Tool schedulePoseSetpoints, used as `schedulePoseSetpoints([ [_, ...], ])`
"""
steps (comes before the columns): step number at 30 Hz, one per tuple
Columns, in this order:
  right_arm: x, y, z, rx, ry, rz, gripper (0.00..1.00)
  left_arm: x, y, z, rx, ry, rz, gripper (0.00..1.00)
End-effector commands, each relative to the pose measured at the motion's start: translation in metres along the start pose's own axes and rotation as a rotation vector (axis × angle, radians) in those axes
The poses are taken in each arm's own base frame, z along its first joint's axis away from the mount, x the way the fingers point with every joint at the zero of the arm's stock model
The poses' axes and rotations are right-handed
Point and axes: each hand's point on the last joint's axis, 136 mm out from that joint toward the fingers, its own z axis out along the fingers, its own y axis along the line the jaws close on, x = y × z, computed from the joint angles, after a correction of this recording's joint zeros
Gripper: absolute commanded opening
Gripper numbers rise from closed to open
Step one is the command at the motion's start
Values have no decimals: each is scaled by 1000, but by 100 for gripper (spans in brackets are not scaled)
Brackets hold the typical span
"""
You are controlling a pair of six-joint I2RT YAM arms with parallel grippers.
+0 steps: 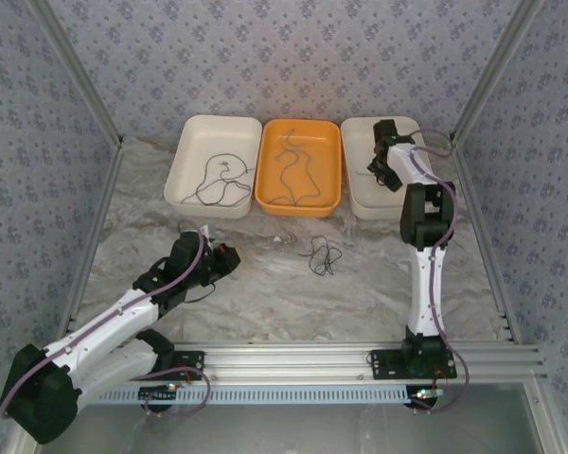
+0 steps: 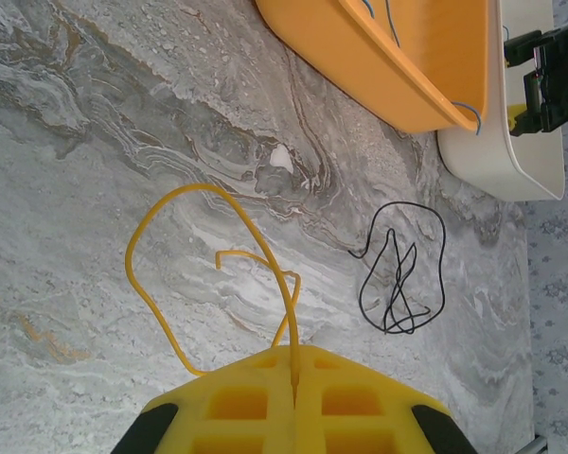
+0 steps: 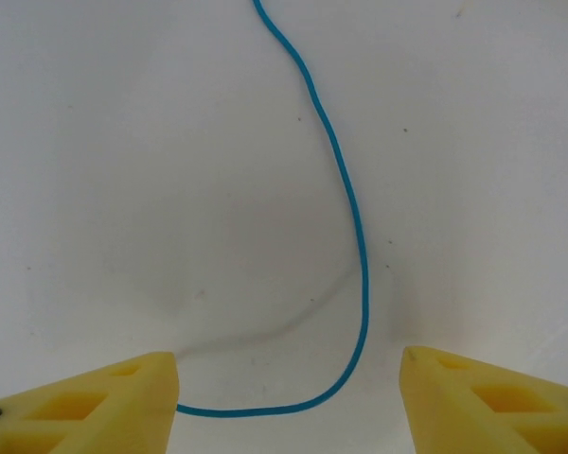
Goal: Untangle the cables
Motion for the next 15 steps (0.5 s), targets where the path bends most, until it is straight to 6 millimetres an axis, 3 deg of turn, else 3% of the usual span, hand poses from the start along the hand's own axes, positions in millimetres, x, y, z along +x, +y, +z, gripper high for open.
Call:
schedulePoseSetpoints([
  [1, 6, -14, 0, 102, -8, 14, 55, -7, -12, -1, 30, -26, 17, 0],
  [4, 9, -14, 5, 110, 5, 21, 51, -7, -12, -1, 30, -26, 18, 0],
  [10, 16, -7, 16, 88, 36, 14, 18, -7, -11, -2, 28, -27, 19, 0],
  [13, 15, -1, 11, 67, 34, 14, 0, -6, -10, -1, 25, -27, 19, 0],
  [15, 9, 6, -2, 47, -10, -9, 0, -6, -9, -1, 24, -27, 19, 0],
])
